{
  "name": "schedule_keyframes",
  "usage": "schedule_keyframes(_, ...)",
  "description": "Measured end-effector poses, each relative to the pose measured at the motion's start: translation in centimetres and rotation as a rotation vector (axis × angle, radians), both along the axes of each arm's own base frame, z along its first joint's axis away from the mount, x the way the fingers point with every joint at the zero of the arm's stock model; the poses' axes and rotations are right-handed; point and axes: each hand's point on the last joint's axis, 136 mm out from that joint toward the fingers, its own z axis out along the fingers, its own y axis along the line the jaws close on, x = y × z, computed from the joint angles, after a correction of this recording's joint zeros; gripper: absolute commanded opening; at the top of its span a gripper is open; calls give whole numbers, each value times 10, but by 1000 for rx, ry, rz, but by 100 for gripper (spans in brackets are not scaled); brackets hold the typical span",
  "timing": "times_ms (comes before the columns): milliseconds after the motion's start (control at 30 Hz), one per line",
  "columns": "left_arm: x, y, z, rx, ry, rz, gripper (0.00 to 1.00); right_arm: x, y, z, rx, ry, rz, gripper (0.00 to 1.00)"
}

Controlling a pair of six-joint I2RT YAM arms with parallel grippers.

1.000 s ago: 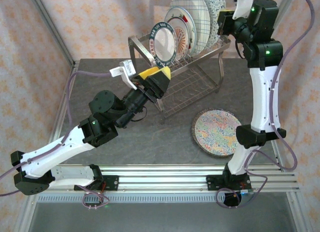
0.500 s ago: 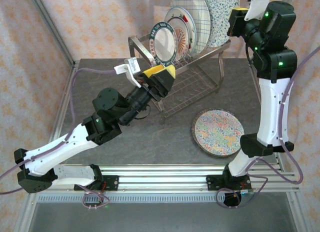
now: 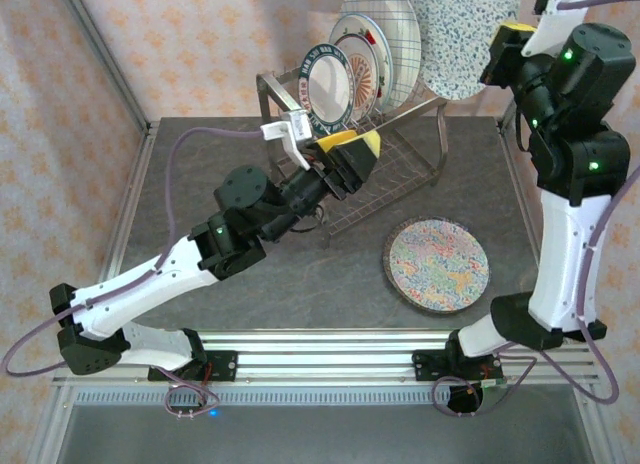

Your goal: Unload the plates from the dish rack

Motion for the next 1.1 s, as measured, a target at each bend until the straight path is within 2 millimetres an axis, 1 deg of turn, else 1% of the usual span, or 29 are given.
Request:
schedule_keyframes(100,2,-11,-5,-6,20,-28,75,-17,-9,-2,35,7,-37,0)
schedule_keyframes(233,8,-29,-17,-14,69,-70,75,-39,-22,-6,98,23,-93,0)
schedule_keyframes(400,16,-56,-32,-32,147,-134,73,-66,-37,-21,168,59,-156,0)
schedule_keyframes(667,25,-96,-74,-85,329,-222,71,-106,-51,-48,271,140,-219,0)
schedule_keyframes(833,24,-118,-95,-132,436,-268,68,-121,-54,-67,325,201,-240,0)
schedule_keyframes(1000,28,-130,-113,-175,537,-292,65,-130,-55,-80,380,246,-255,0)
schedule_keyframes(1100,28,-134,-120,-197,586,-306,64,-133,-54,-90,421,276,-261,0)
